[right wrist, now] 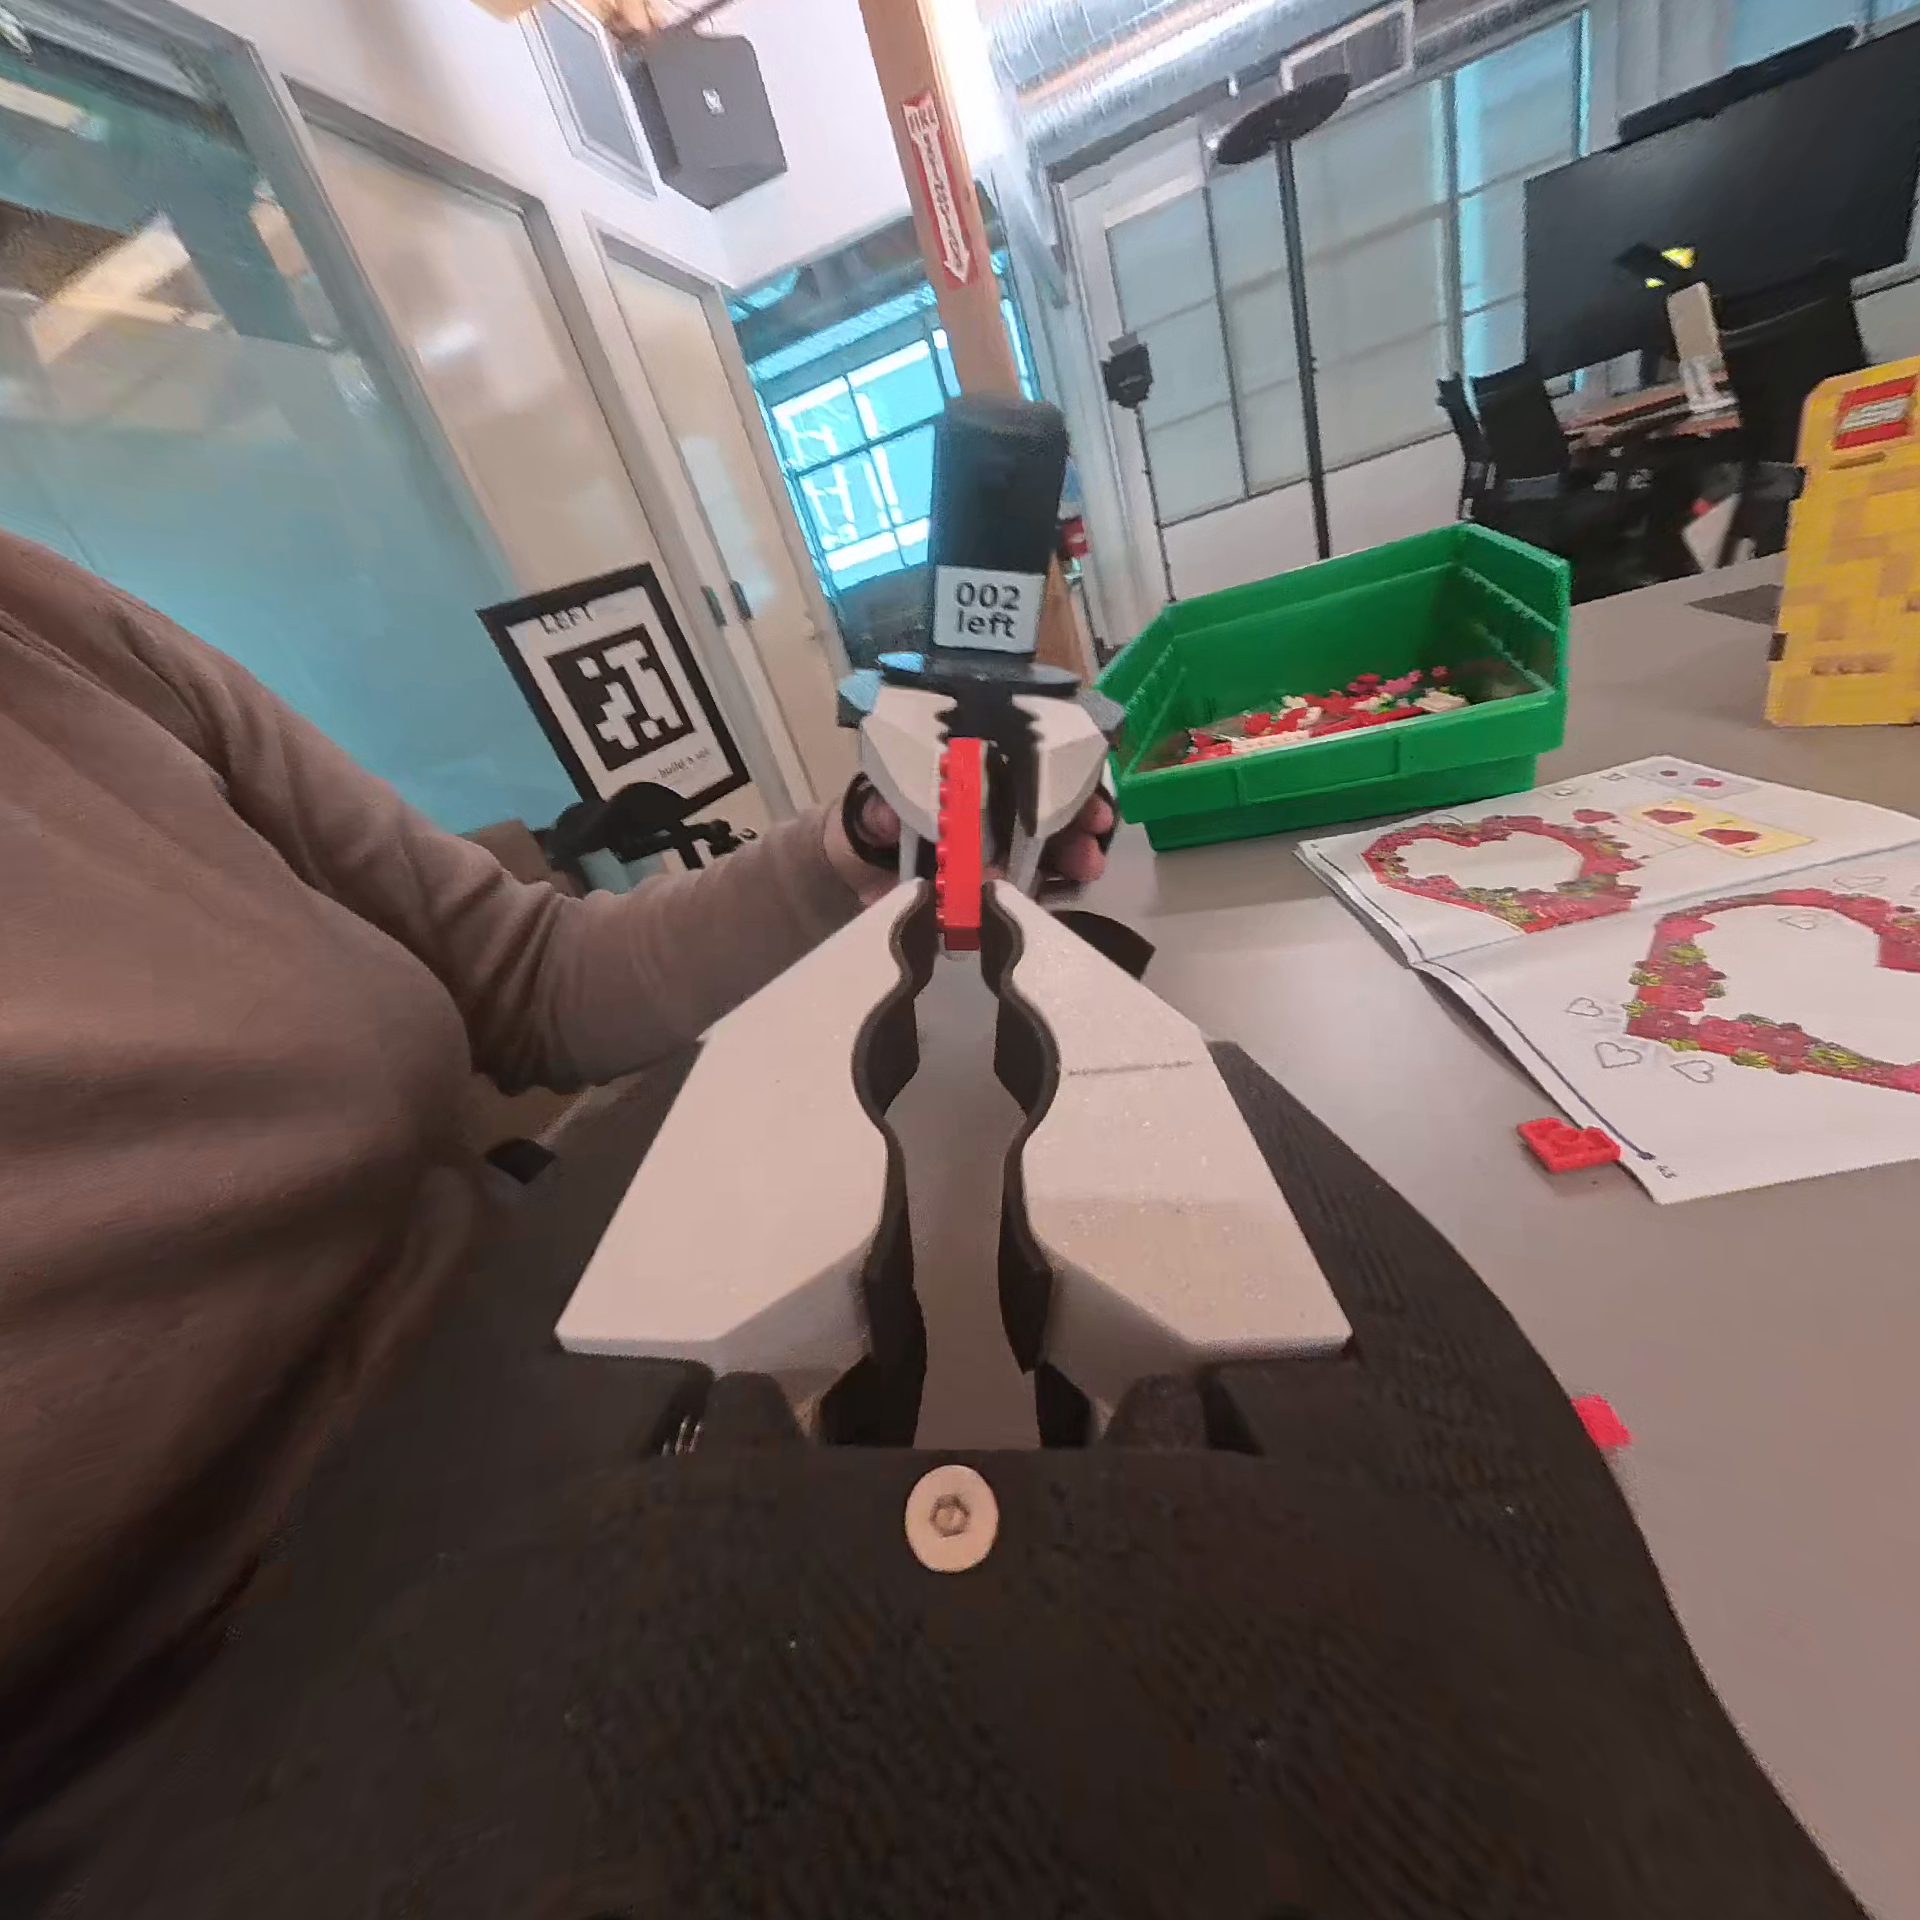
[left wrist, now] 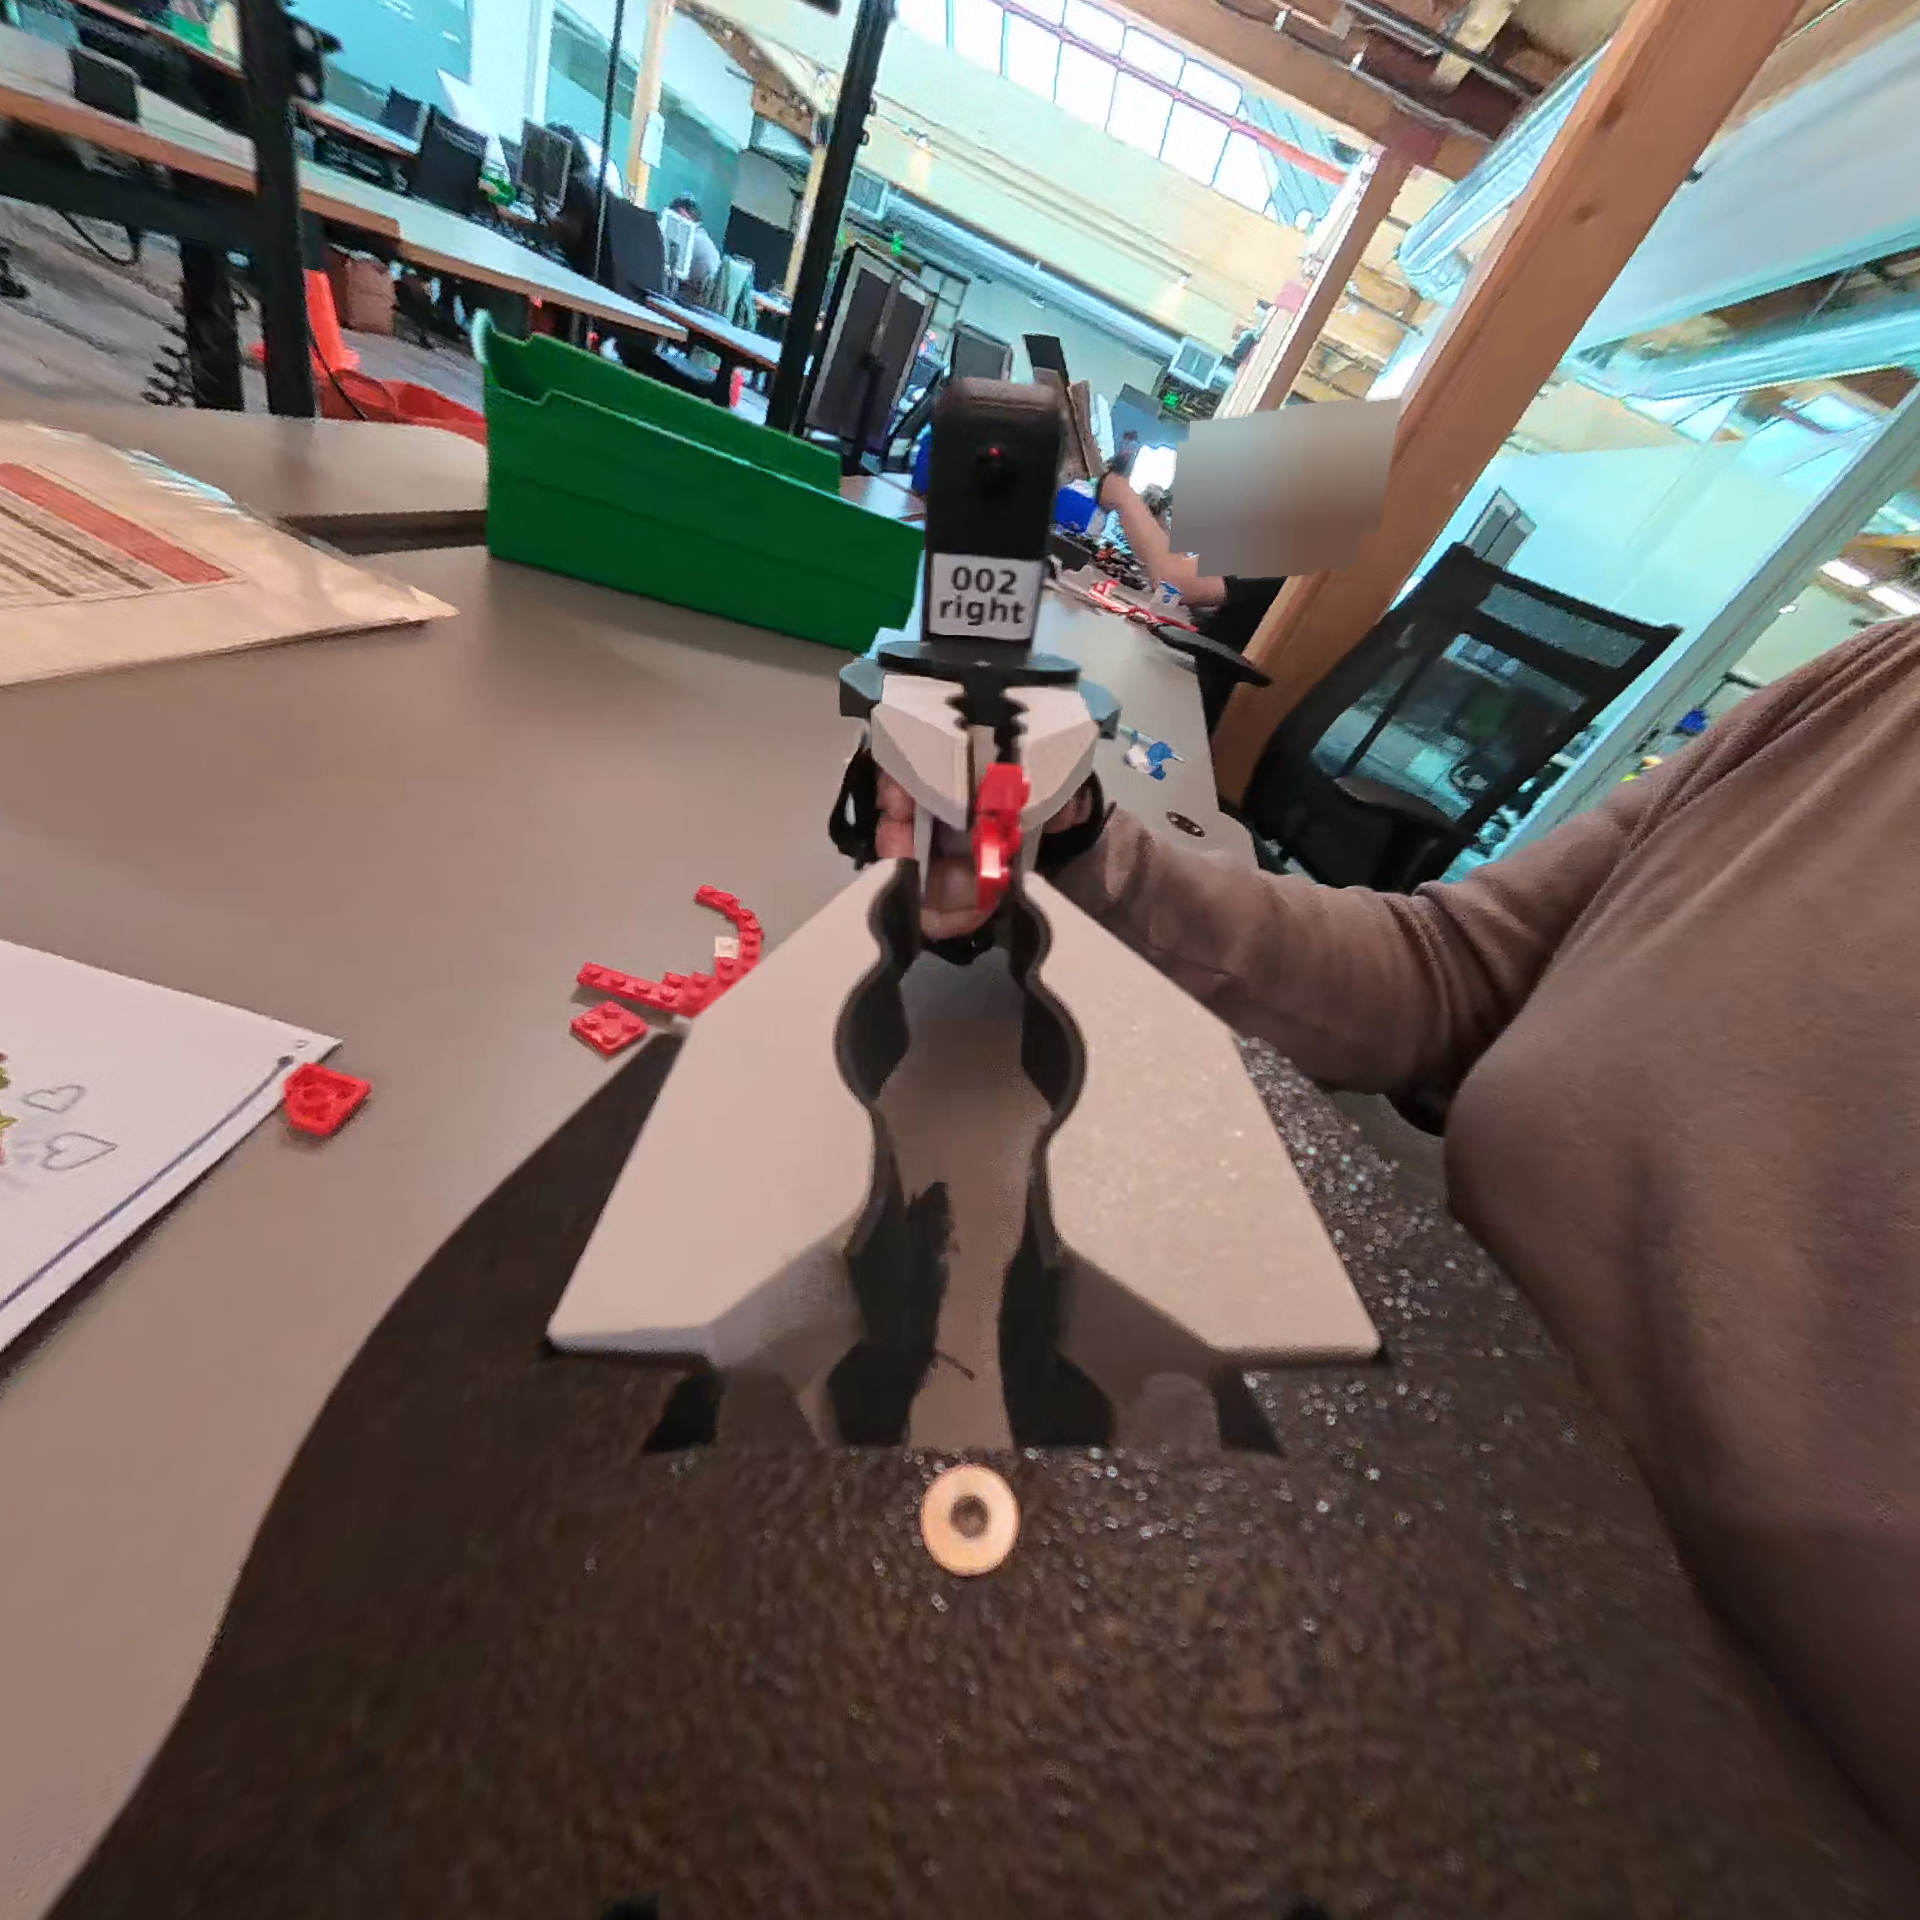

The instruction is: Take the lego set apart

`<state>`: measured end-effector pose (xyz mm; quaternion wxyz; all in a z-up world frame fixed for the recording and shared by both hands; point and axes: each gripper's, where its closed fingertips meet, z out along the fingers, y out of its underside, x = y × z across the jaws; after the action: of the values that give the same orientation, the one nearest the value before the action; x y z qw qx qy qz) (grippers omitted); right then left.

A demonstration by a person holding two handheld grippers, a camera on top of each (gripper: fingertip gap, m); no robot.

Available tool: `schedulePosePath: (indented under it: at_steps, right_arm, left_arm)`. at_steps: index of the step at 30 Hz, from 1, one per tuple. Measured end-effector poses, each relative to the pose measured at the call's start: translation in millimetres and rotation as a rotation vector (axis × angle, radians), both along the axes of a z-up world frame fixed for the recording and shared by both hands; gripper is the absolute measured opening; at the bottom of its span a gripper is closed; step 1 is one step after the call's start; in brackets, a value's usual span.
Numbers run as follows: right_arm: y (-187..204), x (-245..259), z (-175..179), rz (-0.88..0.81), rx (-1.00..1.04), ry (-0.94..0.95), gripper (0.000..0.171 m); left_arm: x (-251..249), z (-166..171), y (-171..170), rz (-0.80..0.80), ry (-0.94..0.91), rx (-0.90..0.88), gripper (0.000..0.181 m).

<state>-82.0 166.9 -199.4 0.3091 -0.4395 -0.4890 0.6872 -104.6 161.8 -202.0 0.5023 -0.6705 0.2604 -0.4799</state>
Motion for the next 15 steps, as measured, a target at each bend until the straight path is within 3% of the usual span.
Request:
schedulePosePath:
  at_steps: [2, 5, 15]
  right_arm:
    - [0, 1, 1, 0.019, -0.026, 0.002, 0.006]
    - [-2, 3, 4, 0.041, -0.047, 0.018, 0.006]
    - [-1, 8, 11, 0.062, -0.085, 0.049, 0.006]
  left_arm:
    - [2, 7, -4, -0.021, -0.048, 0.027, 0.004]
    - [4, 12, -5, -0.001, -0.054, 0.085, 0.003]
    - [10, 20, -6, -0.025, -0.16, 0.043, 0.003]
